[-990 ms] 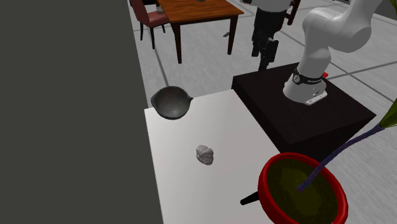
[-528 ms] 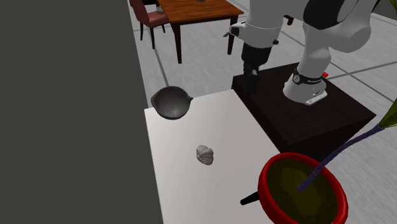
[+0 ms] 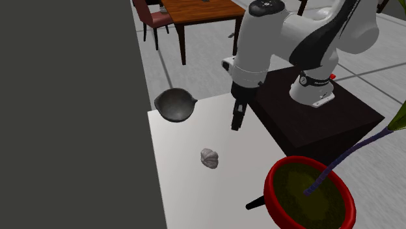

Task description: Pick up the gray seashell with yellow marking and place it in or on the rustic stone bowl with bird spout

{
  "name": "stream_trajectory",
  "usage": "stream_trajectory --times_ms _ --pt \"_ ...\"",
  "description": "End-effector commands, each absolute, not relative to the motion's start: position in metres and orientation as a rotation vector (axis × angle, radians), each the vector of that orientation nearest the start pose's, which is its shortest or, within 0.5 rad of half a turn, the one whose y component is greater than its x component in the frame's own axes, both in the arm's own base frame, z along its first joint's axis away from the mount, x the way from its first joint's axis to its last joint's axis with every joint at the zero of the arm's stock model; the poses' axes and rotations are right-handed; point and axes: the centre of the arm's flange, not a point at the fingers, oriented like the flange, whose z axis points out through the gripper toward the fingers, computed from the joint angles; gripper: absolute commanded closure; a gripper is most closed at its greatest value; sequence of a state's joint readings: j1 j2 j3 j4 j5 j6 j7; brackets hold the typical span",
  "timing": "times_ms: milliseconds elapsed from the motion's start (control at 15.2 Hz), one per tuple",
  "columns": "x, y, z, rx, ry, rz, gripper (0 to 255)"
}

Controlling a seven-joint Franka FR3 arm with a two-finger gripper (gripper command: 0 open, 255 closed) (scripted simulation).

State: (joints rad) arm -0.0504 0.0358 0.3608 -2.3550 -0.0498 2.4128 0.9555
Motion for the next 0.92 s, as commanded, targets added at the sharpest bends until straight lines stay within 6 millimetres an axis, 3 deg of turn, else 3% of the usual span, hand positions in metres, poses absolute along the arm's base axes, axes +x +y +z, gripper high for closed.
stream_trajectory --times_ms 0,594,858 --pt "0.501 0.160 0.297 -2.981 1.007 -0.061 0" --pt "0.580 0.188 0.214 -2.893 1.269 -0.104 0" --pt "0.584 0.188 0.195 -2.889 1.279 -0.106 0"
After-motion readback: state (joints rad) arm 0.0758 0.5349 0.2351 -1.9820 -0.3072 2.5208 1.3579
